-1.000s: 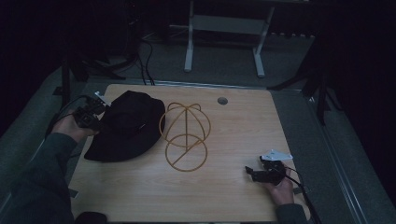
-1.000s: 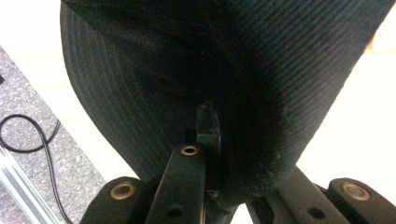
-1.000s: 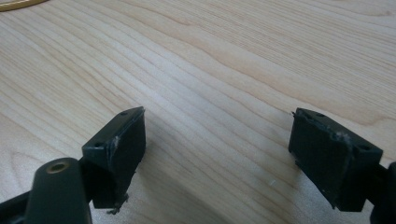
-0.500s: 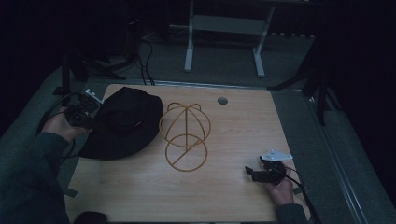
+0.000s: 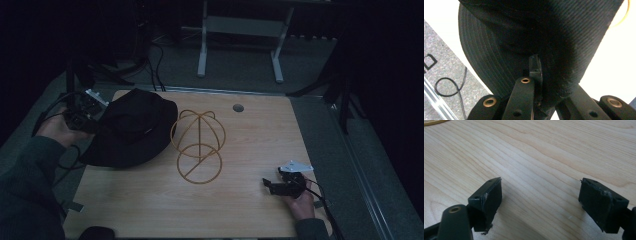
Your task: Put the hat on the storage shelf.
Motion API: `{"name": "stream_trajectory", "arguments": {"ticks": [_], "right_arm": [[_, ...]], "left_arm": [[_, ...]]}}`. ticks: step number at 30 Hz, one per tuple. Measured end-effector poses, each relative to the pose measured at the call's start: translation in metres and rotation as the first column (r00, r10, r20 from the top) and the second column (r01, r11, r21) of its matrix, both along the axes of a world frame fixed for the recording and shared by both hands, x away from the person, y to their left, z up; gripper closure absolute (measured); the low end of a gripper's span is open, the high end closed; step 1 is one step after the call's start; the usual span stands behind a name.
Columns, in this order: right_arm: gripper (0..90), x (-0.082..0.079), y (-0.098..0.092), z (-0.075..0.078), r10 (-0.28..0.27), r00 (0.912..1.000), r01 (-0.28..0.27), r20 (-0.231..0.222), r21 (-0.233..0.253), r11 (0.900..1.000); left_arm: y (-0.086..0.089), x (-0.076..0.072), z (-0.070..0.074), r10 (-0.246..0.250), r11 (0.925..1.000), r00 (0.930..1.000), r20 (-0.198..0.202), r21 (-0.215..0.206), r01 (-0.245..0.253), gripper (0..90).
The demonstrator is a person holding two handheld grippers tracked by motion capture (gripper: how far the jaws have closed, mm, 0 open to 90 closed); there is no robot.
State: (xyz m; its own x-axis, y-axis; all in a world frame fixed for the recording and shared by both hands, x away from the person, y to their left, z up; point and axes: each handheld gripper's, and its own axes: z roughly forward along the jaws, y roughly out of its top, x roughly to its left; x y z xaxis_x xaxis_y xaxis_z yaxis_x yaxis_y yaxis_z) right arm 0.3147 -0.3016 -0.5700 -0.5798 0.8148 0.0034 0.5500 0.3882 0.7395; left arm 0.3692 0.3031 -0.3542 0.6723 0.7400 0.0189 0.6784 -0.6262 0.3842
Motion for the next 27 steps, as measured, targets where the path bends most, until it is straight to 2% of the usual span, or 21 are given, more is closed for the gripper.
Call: {"name": "stream_trajectory", "arguments": {"ticks": [11, 14, 15, 23, 27], "right_arm": [[18.6, 0.0, 0.0, 0.0, 0.0, 1.0, 0.0, 0.0, -0.001, 1.0], [18.7, 0.0, 0.0, 0.0, 0.0, 1.0, 0.0, 0.001, -0.001, 1.0], [18.6, 0.0, 0.0, 0.0, 0.001, 1.0, -0.001, 0.0, -0.001, 1.0], [18.6, 0.0, 0.0, 0.0, 0.001, 1.0, -0.001, 0.001, -0.001, 1.0], [18.7, 0.0, 0.0, 0.0, 0.002, 1.0, -0.002, 0.001, 0.0, 1.0]], "left_arm": [[-0.005, -0.002, 0.01, -0.034, 0.9994, 0.9993, 0.018, 0.005, 0.033, 88.3], [-0.006, -0.003, 0.012, -0.044, 0.999, 0.9984, 0.036, 0.01, 0.044, 88.3], [-0.006, -0.004, 0.015, -0.047, 0.9989, 0.9978, 0.046, 0.005, 0.047, 88.3], [-0.005, -0.004, 0.024, -0.055, 0.9982, 0.9973, 0.047, -0.019, 0.056, 88.3], [-0.005, -0.006, 0.03, -0.067, 0.9974, 0.9955, 0.067, -0.019, 0.069, 88.2]]}}
